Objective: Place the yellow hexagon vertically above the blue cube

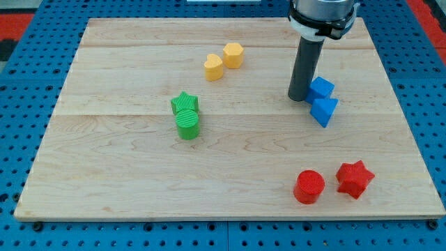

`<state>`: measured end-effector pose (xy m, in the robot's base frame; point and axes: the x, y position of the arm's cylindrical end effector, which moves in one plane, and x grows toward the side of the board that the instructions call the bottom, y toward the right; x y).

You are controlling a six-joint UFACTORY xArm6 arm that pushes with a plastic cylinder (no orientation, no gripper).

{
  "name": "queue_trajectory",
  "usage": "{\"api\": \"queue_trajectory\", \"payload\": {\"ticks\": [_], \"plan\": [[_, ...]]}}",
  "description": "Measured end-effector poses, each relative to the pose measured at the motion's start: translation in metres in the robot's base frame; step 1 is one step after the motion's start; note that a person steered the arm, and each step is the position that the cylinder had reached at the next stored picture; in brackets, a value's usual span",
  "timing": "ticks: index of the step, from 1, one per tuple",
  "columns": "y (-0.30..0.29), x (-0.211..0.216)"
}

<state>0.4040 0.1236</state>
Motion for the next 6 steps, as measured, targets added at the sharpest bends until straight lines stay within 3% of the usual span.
{"api": "queue_trajectory", "payload": {"ticks": [3,4,5,6], "plan": [[-0.05,-0.132],[-0.101,-0.168],[-0.137,-0.162],[-0.137,-0.107]]}}
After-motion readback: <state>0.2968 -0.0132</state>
